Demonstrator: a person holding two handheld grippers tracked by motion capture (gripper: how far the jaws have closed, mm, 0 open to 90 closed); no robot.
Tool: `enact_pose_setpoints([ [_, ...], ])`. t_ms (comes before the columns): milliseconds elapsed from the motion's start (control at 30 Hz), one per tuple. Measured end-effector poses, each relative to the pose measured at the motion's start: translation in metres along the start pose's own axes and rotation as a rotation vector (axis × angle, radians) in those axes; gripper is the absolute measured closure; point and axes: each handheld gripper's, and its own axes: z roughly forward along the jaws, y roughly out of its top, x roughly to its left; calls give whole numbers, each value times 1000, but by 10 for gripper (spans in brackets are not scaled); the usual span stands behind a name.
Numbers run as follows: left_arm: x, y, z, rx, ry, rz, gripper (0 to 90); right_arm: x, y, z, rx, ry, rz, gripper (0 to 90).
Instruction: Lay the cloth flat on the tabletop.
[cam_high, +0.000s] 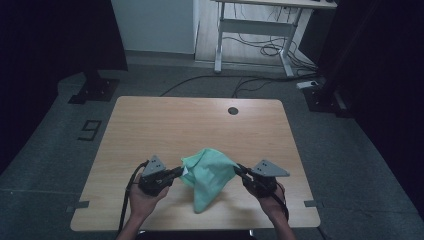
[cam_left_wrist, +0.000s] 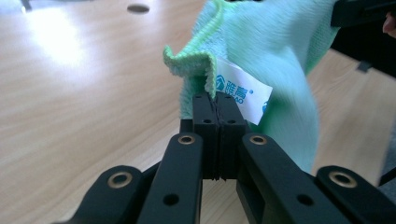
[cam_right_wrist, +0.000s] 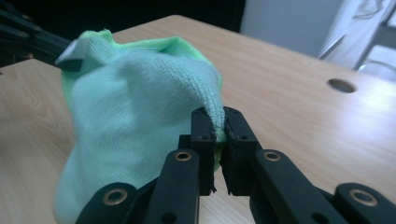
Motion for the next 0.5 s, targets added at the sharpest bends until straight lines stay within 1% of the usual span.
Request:
enact_pose_setpoints([
  [33,0,3,-5,-17,-10,0,890,3,3,-7,-12,-9,-12,831],
  [67,1,8,-11,-35,-24,1,889,8,9,-18,-37,-13,-33,831],
  [100,1,8,-11,-35,-24,1,888,8,9,-18,-37,-13,-33,831],
  [167,5,14,-10,-50,-16,9,888,11,15,-22,-44,-19,-54,827],
  [200,13,17,-2,-40,-4,7,883,5,19,-13,-38,-22,-59,810],
  [233,13,17,-2,-40,-4,7,864,5,19,-13,-38,-22,-59,810],
  [267,20,18,7,-20,24,6,819,-9,19,7,-7,-45,-43,711],
  [300,29,17,19,11,25,-22,819,-9,19,7,-7,-45,-43,711],
  [333,48,10,40,74,61,-86,709,-26,13,32,29,-64,2,589],
  [367,48,10,40,74,61,-86,674,-26,13,32,29,-64,2,589],
  [400,55,6,47,88,65,-116,674,-33,8,42,45,-65,27,563],
  [433,61,1,52,98,58,-149,611,-42,-4,54,71,-62,83,525],
  [500,64,-6,54,104,70,-159,611,-42,-7,55,76,-65,87,525],
])
